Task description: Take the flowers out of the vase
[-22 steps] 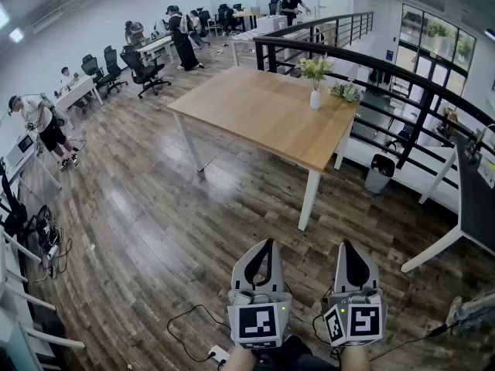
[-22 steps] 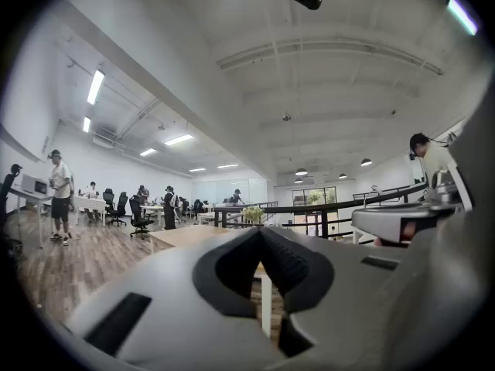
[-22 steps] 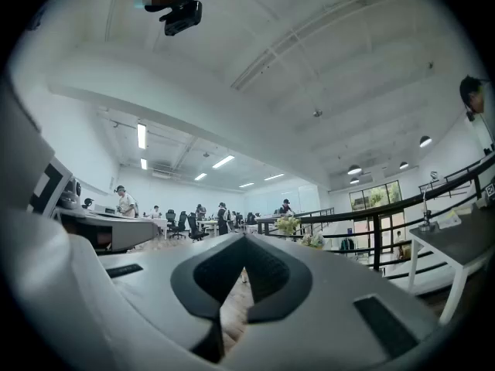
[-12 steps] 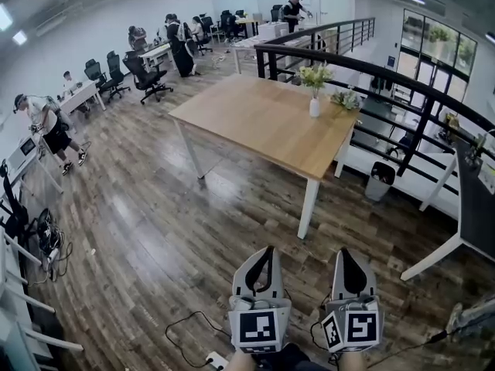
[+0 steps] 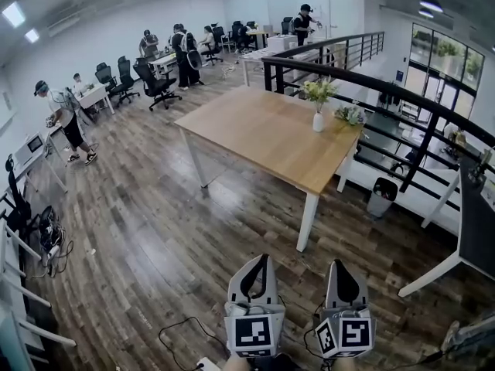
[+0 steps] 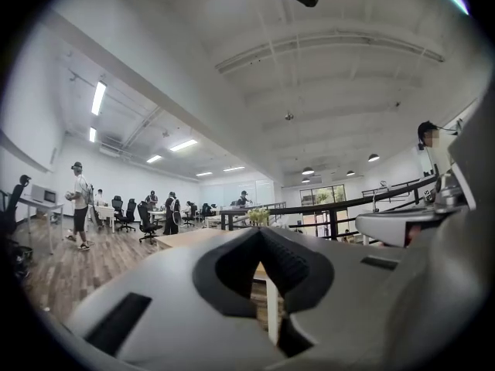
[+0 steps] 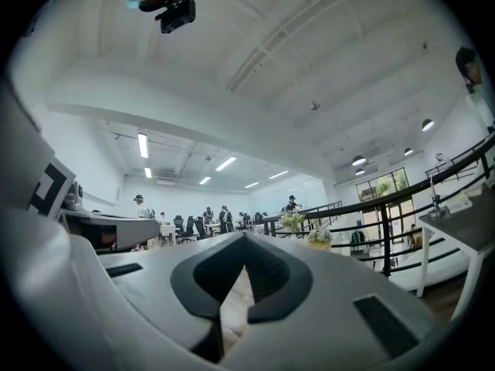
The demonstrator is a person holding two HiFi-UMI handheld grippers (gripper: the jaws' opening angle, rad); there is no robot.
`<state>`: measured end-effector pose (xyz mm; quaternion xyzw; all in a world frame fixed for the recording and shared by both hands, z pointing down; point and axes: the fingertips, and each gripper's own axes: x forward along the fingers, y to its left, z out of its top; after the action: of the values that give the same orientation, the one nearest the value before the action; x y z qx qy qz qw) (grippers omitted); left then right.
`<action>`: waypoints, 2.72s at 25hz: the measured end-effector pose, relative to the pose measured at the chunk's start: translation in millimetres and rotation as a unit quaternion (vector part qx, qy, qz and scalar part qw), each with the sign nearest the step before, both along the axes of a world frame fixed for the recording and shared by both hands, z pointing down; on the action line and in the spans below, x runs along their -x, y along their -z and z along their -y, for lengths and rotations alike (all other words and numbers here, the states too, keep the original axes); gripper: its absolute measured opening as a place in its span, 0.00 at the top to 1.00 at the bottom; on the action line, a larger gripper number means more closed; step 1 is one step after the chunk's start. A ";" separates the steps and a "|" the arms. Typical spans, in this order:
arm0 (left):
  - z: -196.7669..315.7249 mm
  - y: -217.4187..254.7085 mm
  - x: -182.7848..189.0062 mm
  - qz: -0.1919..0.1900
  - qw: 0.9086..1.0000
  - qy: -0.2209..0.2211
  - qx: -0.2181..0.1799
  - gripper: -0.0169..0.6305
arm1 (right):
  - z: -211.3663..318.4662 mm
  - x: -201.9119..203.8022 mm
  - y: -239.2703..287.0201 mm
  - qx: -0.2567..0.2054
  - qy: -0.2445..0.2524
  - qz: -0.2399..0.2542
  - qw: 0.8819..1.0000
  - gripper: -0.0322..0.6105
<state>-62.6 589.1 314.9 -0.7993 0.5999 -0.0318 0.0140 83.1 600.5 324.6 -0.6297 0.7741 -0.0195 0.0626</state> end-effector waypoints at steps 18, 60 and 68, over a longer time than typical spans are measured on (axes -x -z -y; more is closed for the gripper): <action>93.8 -9.4 6.0 0.009 1.000 -0.003 -0.025 0.93 | 90.2 6.6 -14.5 0.006 0.000 0.007 1.000 0.93; 439.5 -44.8 26.7 -0.002 0.999 -0.050 0.012 0.93 | 430.3 30.0 -46.3 0.047 -0.055 0.017 0.997 0.93; 526.9 -32.9 6.7 0.004 0.999 -0.046 0.010 0.93 | 518.0 6.1 -31.6 0.051 -0.054 0.020 0.997 0.93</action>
<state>-69.3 62.2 347.8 -0.8263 0.5617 -0.0401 0.0096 76.9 82.5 356.2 -0.6727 0.7352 -0.0681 0.0474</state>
